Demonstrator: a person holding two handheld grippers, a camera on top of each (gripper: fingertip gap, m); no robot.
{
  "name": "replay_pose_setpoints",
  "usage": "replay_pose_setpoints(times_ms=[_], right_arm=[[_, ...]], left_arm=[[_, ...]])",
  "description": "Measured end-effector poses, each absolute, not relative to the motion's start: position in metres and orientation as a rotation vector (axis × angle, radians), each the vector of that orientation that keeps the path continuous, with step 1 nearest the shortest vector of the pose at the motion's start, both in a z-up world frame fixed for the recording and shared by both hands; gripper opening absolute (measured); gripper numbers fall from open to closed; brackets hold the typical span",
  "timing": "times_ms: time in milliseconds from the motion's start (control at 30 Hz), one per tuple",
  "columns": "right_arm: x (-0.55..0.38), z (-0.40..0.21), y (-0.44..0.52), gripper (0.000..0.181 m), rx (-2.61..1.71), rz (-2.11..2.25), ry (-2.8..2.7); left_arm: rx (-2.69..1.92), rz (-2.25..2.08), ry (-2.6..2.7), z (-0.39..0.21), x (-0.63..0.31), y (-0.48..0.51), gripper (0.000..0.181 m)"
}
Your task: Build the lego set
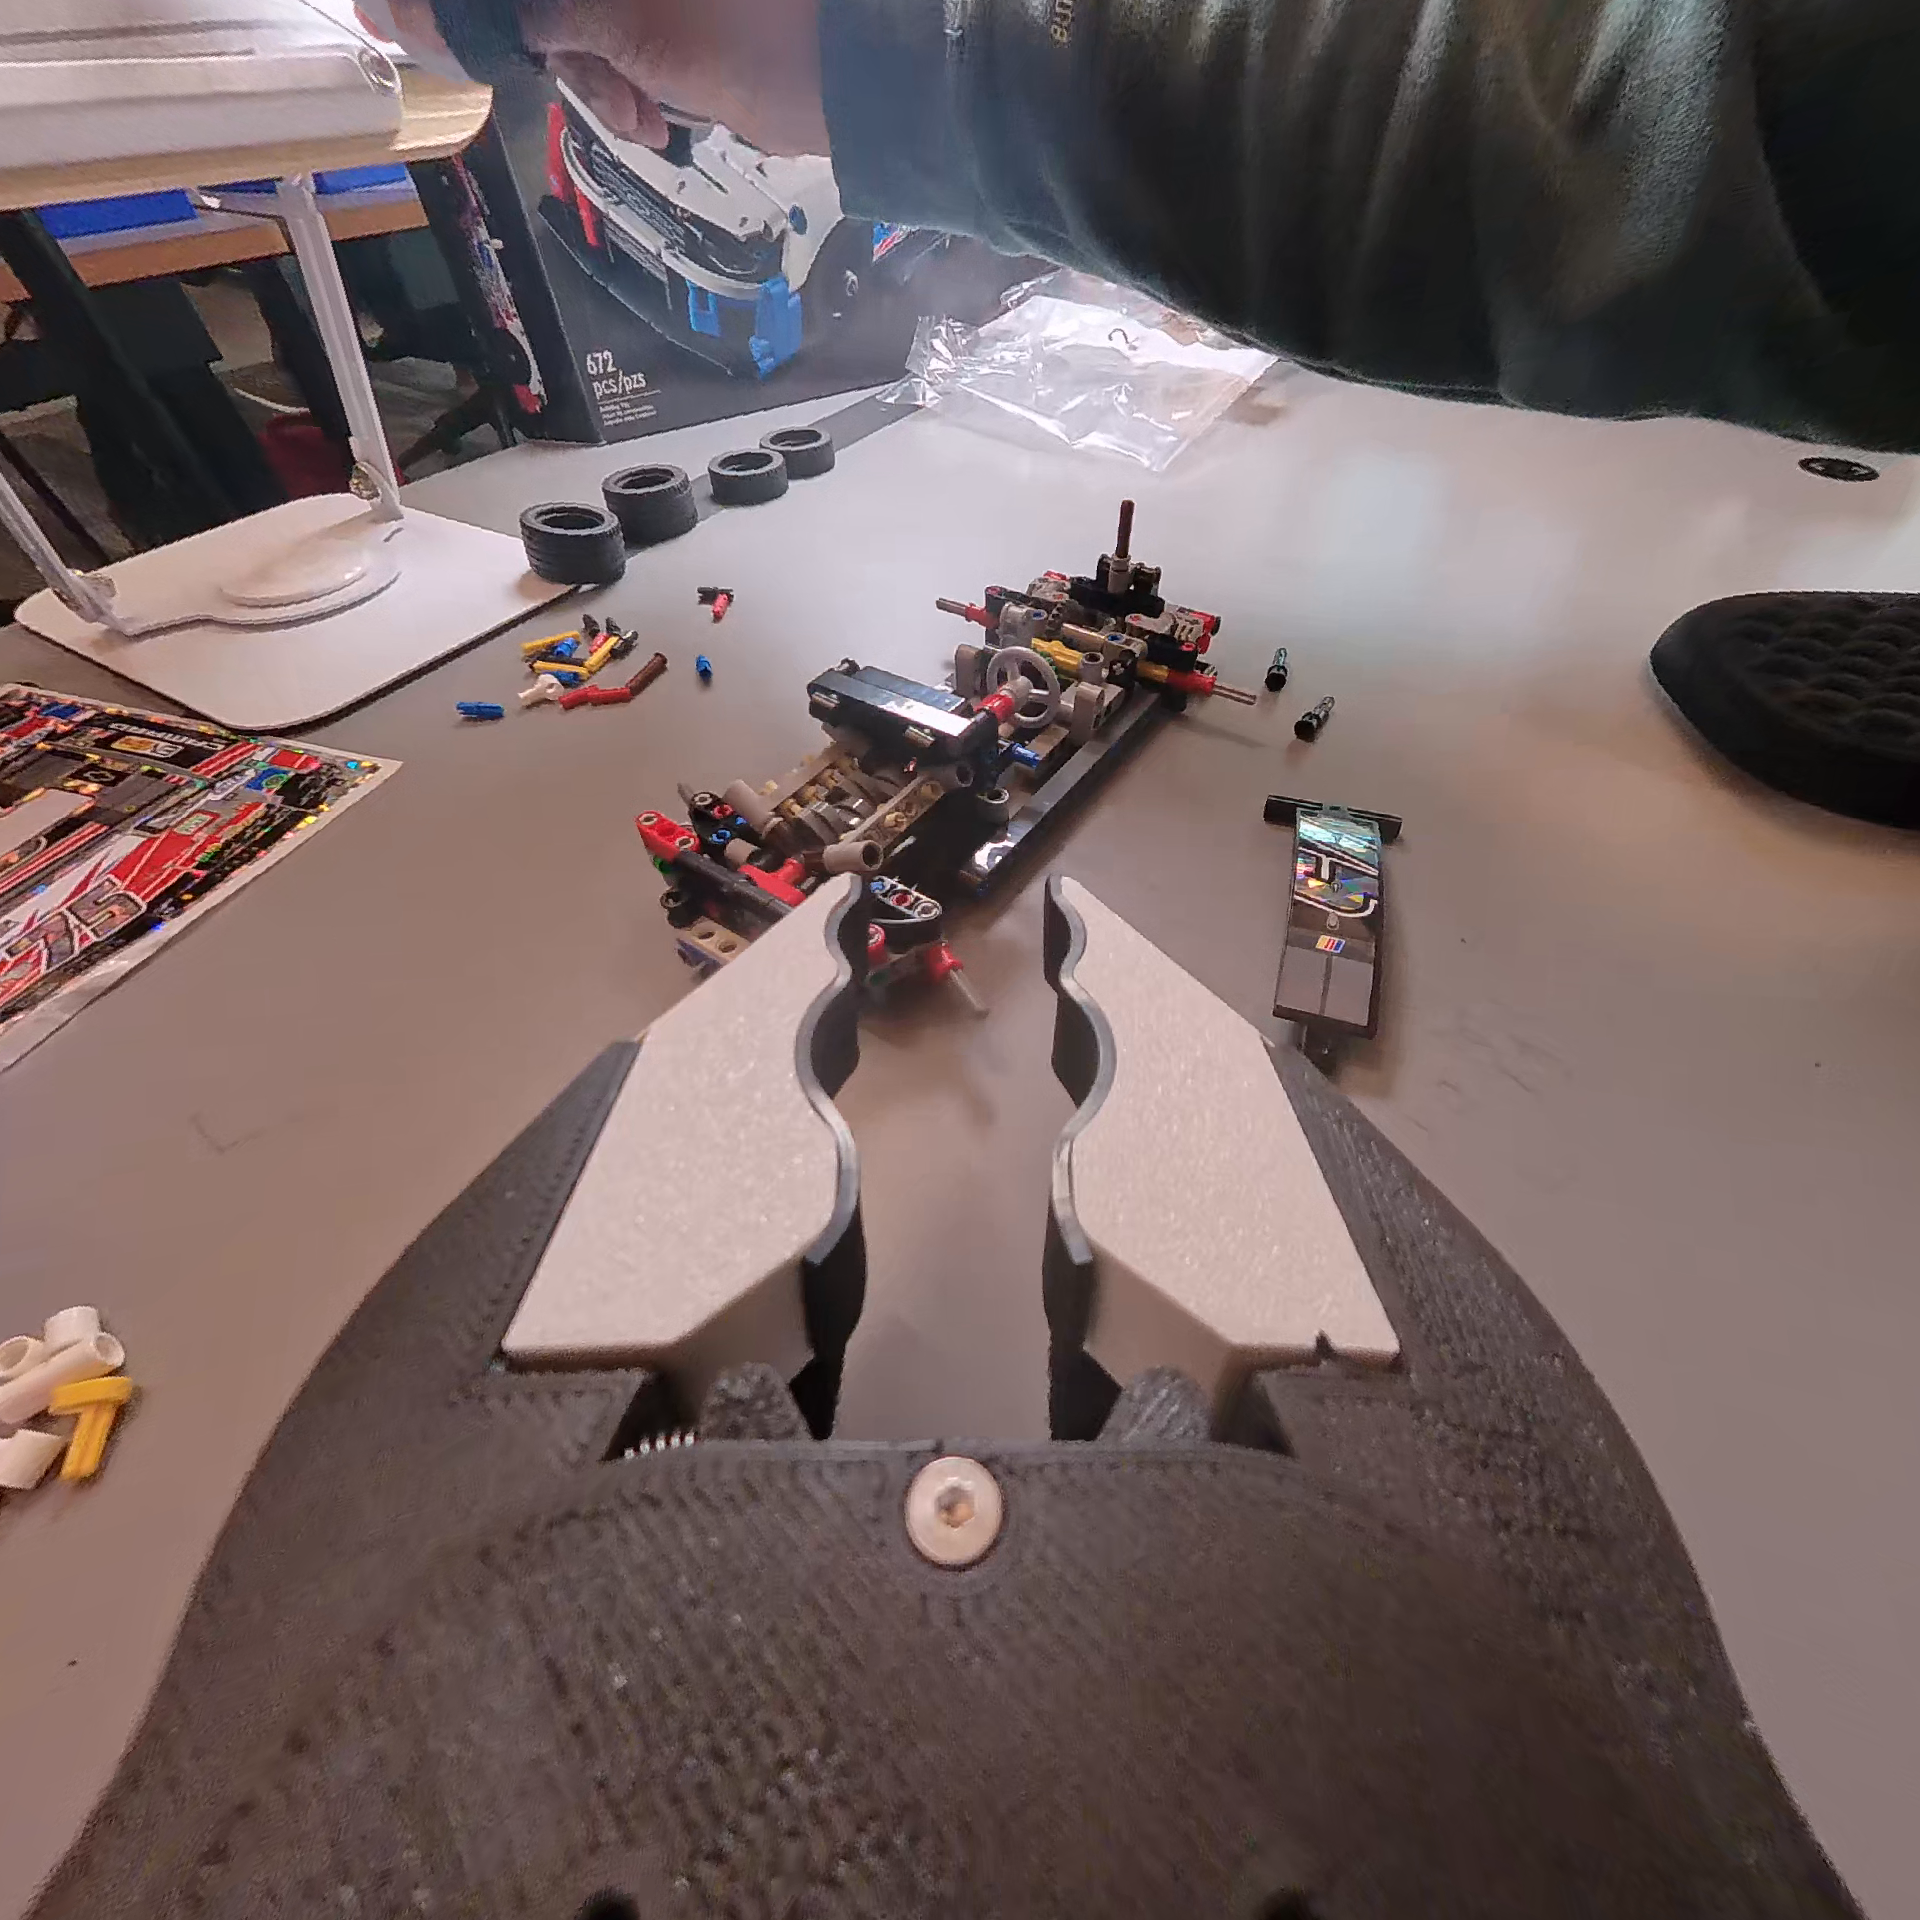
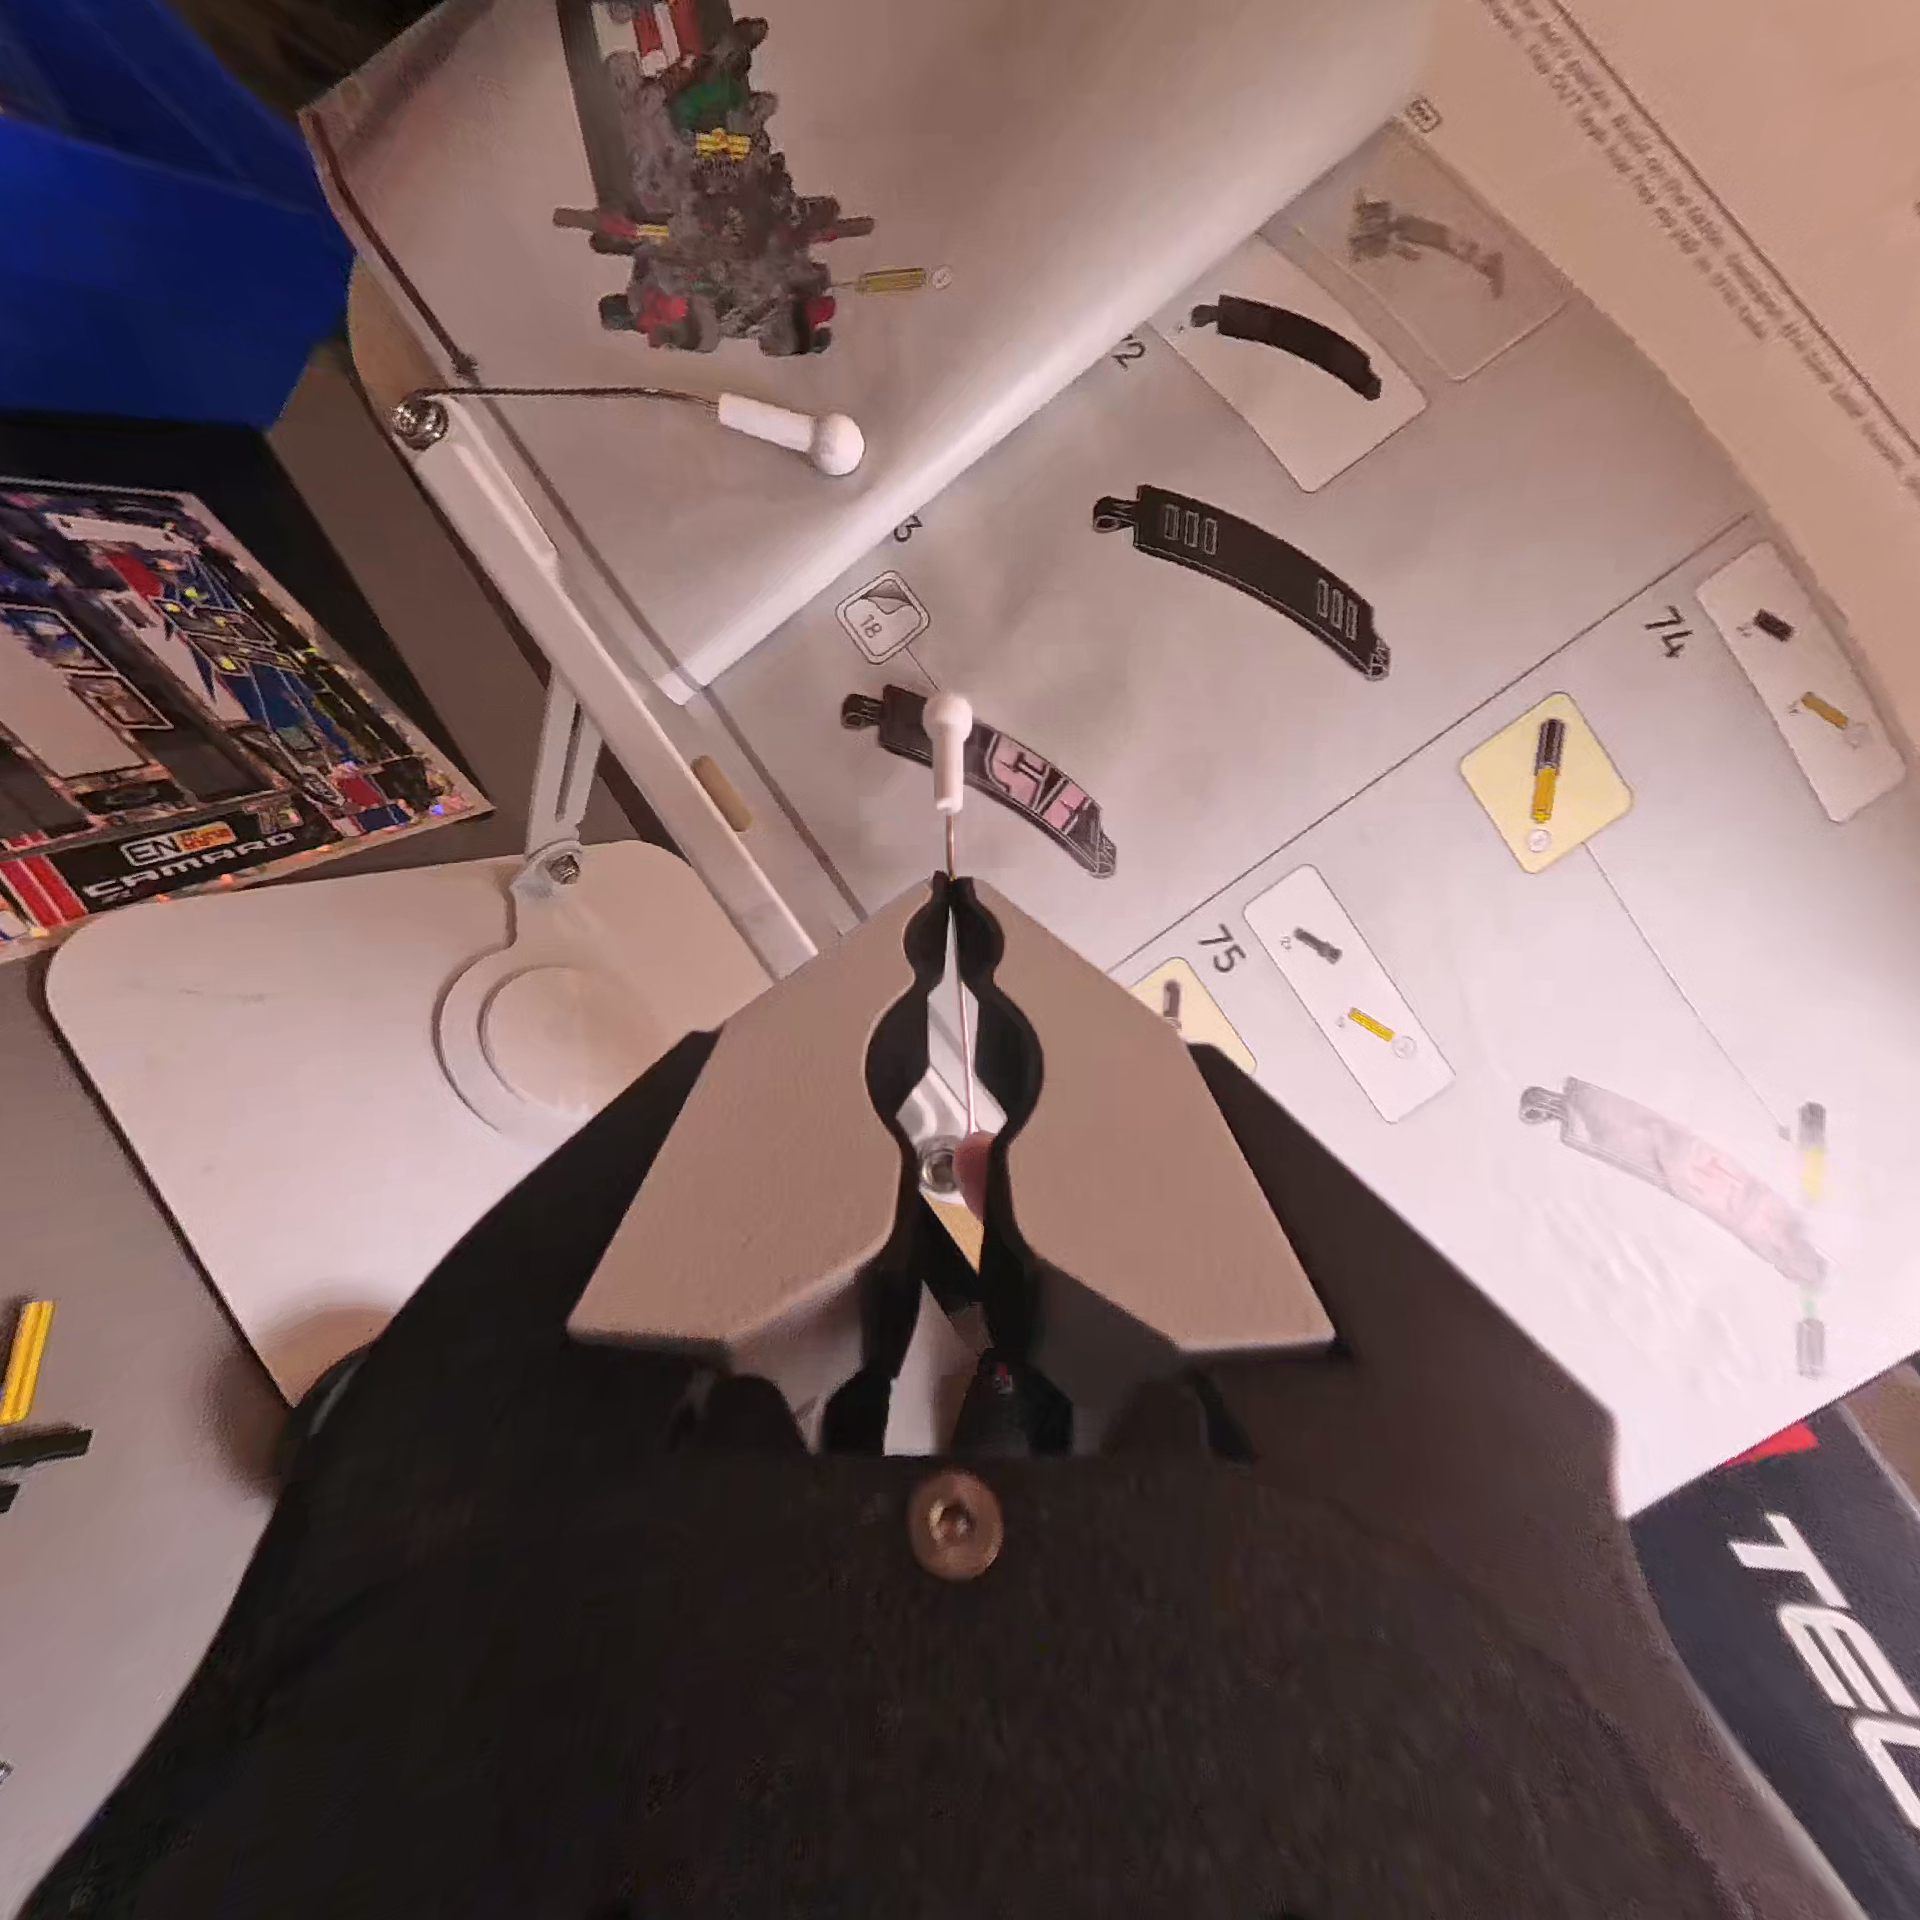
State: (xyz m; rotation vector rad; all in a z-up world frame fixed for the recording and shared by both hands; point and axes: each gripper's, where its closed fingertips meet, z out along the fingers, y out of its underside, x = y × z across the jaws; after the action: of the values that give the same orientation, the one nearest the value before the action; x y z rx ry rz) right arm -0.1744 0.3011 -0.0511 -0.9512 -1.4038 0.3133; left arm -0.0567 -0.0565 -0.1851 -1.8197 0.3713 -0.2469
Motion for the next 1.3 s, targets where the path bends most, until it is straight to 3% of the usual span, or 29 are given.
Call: replay_pose_setpoints(times_ms=[100, 233, 433, 733, 867, 1100, 1300], right_arm=[[-0.171, -0.049, 0.301, 0.000, -0.961, 0.320, -1.375], [-0.142, -0.027, 0.277, 0.027, -0.956, 0.469, -1.264], [-0.044, -0.020, 0.211, 0.030, -0.994, 0.732, -1.119], [0.065, -0.141, 0.045, 0.019, -1.293, 1.015, -1.525], [0.089, -0.198, -0.011, 0.033, -1.429, 0.960, -1.773], [0.084, -0.219, -0.039, 0.038, -1.355, 0.887, -1.916], [0.073, -0.231, -0.042, 0.036, -1.254, 0.720, -2.005]], left_arm=[[-1.817, -0.242, 0.372, -0.185, -0.057, -0.057, 0.031], [-1.815, -0.233, 0.382, -0.185, -0.056, -0.058, 0.031], [-1.800, -0.210, 0.398, -0.182, -0.054, -0.058, 0.034], [-1.816, -0.312, 0.441, -0.185, -0.037, -0.061, 0.041], [-1.853, -0.445, 0.487, -0.190, -0.016, -0.066, 0.056], [-1.974, -0.492, 0.664, -0.214, 0.016, -0.079, 0.070], [-2.031, -0.401, 0.779, -0.229, 0.028, -0.083, 0.060]])
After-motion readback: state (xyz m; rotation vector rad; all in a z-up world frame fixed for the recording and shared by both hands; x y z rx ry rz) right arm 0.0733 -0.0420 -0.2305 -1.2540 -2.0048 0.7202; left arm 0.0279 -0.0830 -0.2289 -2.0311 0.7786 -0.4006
